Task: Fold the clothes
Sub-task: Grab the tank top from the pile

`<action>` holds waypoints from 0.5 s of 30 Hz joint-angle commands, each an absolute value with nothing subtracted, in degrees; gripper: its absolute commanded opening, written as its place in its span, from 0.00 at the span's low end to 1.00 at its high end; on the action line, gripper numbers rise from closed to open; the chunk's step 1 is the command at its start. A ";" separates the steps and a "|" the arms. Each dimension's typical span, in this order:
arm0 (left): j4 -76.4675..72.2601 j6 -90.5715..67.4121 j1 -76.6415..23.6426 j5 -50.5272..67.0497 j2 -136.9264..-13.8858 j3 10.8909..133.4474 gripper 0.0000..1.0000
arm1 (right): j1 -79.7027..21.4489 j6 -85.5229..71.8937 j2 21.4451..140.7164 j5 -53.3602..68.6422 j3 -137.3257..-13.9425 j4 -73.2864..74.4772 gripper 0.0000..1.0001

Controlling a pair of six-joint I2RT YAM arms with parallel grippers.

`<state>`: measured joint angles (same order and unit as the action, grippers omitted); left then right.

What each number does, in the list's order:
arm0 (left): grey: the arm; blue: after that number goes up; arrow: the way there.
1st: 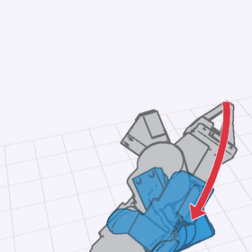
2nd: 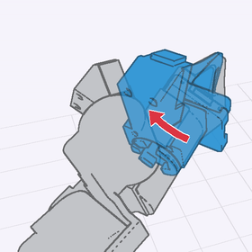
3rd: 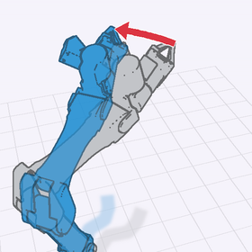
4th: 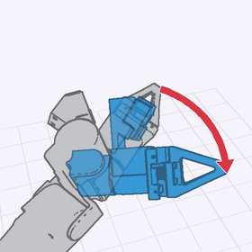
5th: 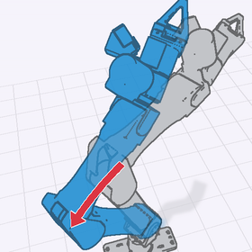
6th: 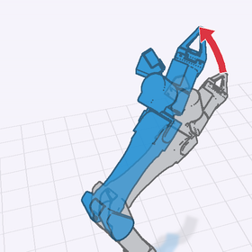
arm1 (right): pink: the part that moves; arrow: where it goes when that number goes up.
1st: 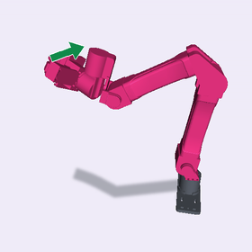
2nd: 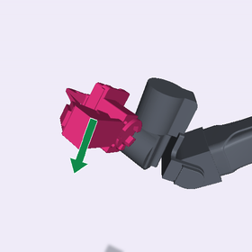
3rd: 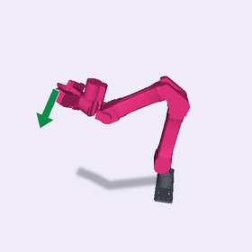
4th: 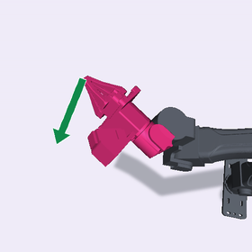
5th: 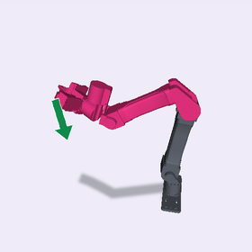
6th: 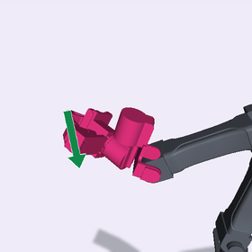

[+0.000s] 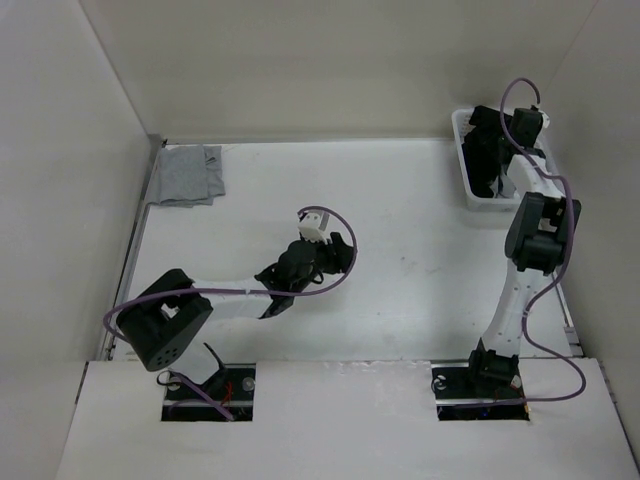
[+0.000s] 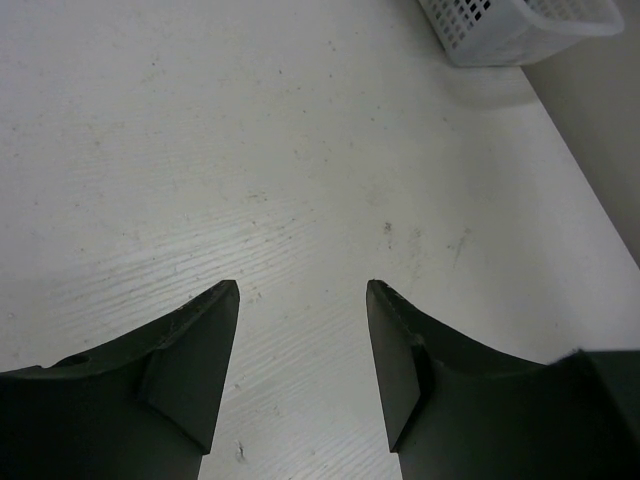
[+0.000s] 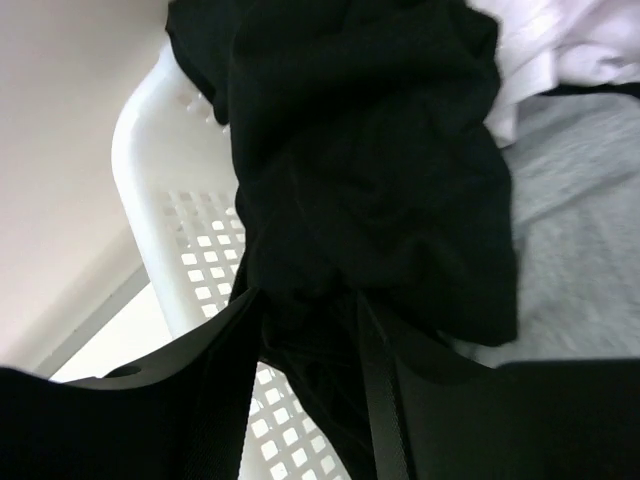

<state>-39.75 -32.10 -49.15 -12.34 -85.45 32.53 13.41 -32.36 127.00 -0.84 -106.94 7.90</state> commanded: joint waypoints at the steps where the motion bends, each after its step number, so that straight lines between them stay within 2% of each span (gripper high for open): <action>1: -44.03 -33.31 -48.47 -9.85 -86.22 33.84 0.52 | 12.53 -32.43 128.75 0.36 -112.76 7.64 0.46; 4: -44.38 -34.19 -47.77 -9.76 -86.22 33.58 0.52 | 12.26 -32.43 130.25 -0.18 -113.99 8.17 0.45; 6: -44.82 -34.54 -47.68 -9.23 -86.39 33.49 0.52 | 11.91 -32.43 131.30 -0.18 -114.87 8.17 0.39; 8: -45.00 -34.63 -47.68 -8.79 -86.83 33.66 0.52 | 11.47 -32.17 132.10 0.09 -116.10 8.26 0.26; 9: -45.00 -34.63 -47.68 -8.70 -87.18 33.84 0.52 | 11.12 -32.26 131.14 -0.52 -115.49 7.04 0.12; 11: -45.00 -34.63 -47.68 -8.53 -87.36 33.92 0.52 | 10.68 -32.69 128.16 -0.26 -112.17 2.40 0.03; 15: -45.00 -34.63 -47.68 -8.44 -87.45 34.01 0.52 | 9.98 -33.22 116.58 -1.40 -100.49 -9.20 0.00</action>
<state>-41.39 -34.11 -47.77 -9.56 -87.35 32.53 11.18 -32.80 128.11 -0.64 -106.65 2.15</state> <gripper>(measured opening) 0.524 0.012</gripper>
